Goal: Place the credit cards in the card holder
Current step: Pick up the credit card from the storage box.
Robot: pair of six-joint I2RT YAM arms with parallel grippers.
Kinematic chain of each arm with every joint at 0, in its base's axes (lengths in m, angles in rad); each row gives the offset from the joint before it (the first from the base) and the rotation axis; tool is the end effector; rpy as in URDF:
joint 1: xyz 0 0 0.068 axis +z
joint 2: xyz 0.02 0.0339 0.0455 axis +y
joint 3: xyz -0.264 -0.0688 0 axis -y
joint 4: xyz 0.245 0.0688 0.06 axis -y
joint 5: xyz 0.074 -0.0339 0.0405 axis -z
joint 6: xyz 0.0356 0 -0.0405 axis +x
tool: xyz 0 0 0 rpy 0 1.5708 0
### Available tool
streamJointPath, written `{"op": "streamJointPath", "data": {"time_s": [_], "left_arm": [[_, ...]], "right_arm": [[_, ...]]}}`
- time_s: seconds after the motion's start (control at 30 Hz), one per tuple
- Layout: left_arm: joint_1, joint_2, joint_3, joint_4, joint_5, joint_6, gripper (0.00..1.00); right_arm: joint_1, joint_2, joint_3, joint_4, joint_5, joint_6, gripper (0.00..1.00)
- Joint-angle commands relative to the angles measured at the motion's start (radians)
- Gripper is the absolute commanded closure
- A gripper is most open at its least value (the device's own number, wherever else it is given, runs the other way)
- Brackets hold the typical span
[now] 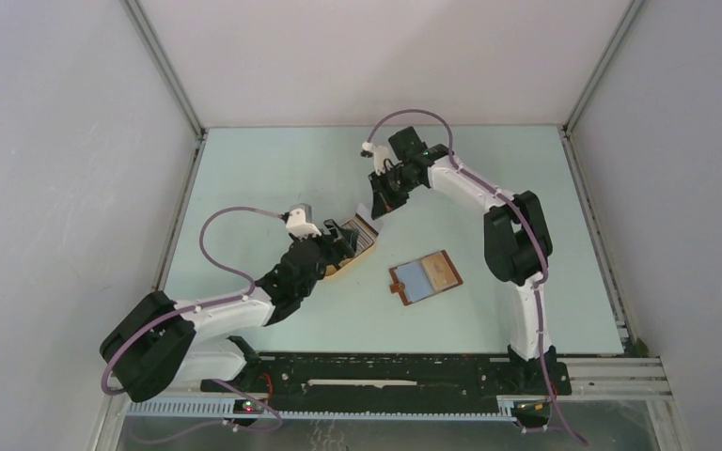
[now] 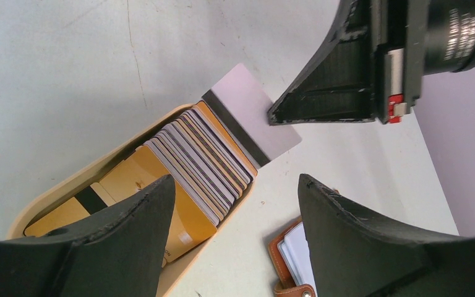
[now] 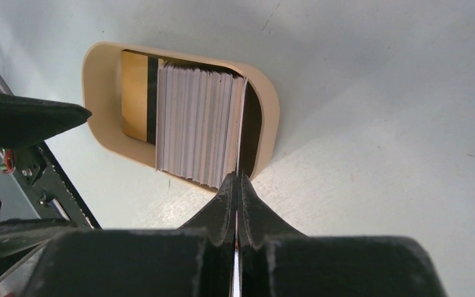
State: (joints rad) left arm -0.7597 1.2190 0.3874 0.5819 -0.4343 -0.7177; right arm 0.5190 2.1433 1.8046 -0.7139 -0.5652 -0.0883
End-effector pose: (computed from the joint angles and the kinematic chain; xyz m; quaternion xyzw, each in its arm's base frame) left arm 0.1854 -0.1554 0.1944 -0.1160 0.7737 -0.2776 0.5575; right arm 0.3948 0.2475 0.2202 -0.3457 0.8644 0.3159 0.1828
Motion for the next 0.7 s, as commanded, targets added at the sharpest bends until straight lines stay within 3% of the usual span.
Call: {"op": "streamJointPath", "data": {"time_s": [0.0,0.3,0.53,0.67], "left_arm": [[0.005,-0.024,-0.023,0.025,-0.002,0.007,0.22],[0.005,-0.063,-0.085,0.16,0.079,0.07,0.21],[0.004,-0.121,-0.23,0.505,0.283,0.179,0.18],[0.005,-0.106,-0.292,0.696,0.397,0.221,0.17]], "right_arm": [[0.004,-0.119,0.0,0.015,0.029,-0.077,1.0],[-0.006,-0.183,-0.027,-0.022,-0.046,-0.138,1.0],[-0.057,-0.286,-0.076,-0.179,-0.26,-0.321,1.0],[-0.093,-0.437,-0.255,-0.146,-0.303,-0.366,1.0]]}}
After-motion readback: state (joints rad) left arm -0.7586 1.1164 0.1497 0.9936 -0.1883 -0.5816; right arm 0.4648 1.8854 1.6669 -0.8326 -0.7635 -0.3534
